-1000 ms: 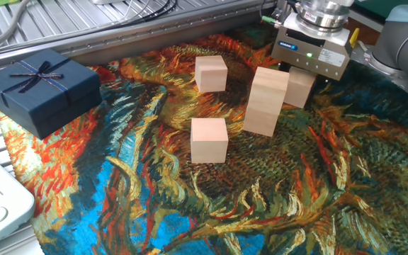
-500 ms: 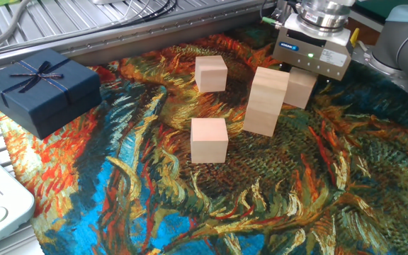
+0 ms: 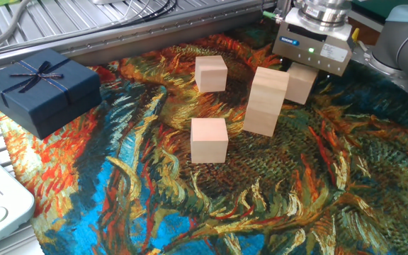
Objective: Stack the blocks in a vertical line of five
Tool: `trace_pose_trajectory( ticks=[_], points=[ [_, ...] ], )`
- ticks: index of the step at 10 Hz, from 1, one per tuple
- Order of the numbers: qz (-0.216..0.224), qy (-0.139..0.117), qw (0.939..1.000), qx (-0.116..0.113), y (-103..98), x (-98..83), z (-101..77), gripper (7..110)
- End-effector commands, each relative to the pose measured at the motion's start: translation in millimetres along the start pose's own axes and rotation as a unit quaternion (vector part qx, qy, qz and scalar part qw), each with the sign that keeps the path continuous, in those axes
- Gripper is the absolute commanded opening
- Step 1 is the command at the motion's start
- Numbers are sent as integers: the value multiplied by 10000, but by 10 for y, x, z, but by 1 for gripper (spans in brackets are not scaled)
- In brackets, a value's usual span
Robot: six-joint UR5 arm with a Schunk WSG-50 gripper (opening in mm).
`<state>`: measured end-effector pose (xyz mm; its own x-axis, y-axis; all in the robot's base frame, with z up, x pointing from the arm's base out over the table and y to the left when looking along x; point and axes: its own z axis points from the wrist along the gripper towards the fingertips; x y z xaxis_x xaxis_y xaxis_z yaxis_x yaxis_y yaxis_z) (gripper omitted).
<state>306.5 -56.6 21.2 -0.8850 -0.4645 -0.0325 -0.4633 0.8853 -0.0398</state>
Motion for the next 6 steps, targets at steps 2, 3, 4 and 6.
trace_pose_trajectory(
  ticks=[2, 3, 4, 6],
  points=[
    [-109, -155, 9993, -316, 4, -75, -461, 22],
    [-102, -131, 9993, -321, -51, -70, -561, 22],
    [-65, -119, 9995, -301, -118, -79, -637, 22],
    [-128, -93, 9995, -281, -275, -124, -780, 22]
  ],
)
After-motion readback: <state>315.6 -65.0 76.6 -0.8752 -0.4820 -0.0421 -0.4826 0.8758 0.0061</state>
